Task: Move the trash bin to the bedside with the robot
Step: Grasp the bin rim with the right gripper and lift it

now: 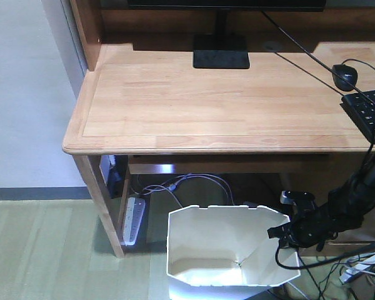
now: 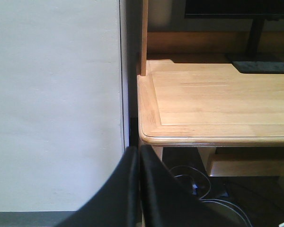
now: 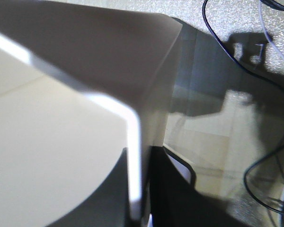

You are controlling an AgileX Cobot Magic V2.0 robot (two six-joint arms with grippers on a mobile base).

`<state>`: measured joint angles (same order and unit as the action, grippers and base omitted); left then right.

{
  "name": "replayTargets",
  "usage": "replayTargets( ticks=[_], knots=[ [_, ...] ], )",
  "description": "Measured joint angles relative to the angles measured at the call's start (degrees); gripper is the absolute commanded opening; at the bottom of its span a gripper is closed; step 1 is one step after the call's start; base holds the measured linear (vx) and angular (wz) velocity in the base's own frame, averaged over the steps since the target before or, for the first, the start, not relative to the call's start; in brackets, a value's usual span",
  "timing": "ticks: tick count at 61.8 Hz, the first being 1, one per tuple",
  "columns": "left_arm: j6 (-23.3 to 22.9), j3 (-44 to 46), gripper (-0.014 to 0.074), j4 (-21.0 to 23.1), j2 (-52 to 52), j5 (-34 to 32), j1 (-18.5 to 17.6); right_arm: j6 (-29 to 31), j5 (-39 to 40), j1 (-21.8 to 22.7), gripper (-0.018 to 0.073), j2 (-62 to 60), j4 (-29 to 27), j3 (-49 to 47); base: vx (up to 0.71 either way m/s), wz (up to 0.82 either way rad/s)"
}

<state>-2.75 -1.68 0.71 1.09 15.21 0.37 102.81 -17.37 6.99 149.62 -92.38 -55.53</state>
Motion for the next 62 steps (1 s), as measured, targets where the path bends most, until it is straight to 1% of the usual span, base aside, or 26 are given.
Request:
replayTargets(
  ticks=[9,17,29,46,62],
  knots=[
    [0.00,0.00,-0.0006,0.00,0.00,0.00,0.00,1.46,0.97,0.61,-0.0004,-5.92,0.53,4.08,0.00,0.00],
    [0.00,0.00,-0.0006,0.00,0.00,0.00,0.00,2.68,0.76,3.42,-0.0004,-11.35,1.39,7.22,0.00,0.00],
    [0.00,0.00,-0.0006,0.00,0.00,0.02,0.00,2.66,-1.76,6.63,-0.0004,-20.07,1.27,11.85,0.00,0.00],
    [0.00,0.00,-0.0006,0.00,0.00,0.02,0.00,1.45,-5.43,6.81,-0.0004,-33.47,1.06,18.95,0.00,0.00],
    [0.00,0.00,-0.0006,0.00,0.00,0.02,0.00,-1.02,-7.42,6.75,-0.0004,-44.59,5.29,24.66,0.00,0.00]
  ],
)
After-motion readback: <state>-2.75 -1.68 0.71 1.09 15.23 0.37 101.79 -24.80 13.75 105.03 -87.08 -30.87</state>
